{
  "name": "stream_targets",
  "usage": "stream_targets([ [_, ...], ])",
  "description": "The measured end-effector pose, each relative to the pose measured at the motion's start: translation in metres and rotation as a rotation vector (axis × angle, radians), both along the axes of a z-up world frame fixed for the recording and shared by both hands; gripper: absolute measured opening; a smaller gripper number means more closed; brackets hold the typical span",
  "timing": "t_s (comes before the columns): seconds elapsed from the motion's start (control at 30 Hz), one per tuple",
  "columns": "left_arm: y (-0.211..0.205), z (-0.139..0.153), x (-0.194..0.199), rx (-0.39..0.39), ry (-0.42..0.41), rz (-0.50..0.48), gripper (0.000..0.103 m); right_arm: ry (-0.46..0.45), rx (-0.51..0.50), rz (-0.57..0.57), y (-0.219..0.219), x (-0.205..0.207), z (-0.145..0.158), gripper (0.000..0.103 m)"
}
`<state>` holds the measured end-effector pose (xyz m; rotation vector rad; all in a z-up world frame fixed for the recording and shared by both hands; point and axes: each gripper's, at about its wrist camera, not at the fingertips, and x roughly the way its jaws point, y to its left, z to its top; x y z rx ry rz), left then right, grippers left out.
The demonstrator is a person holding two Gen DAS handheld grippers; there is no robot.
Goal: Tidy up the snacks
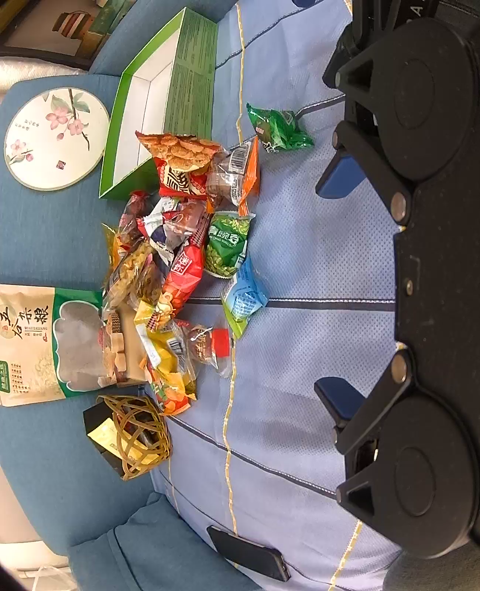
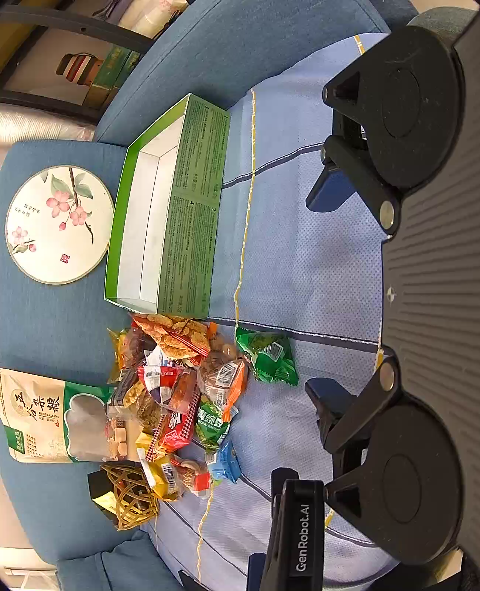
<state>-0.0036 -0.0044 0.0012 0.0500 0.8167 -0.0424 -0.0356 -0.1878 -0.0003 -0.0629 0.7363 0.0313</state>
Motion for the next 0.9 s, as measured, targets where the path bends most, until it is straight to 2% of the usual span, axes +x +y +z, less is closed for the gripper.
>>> stream_targets([
  [0.9,-0.004,-0.0028,-0.0005,0.005,0.0,-0.008,0.103,0.013,0.006,-0.006,-0.0011,0.0045,-0.0091,0.103],
])
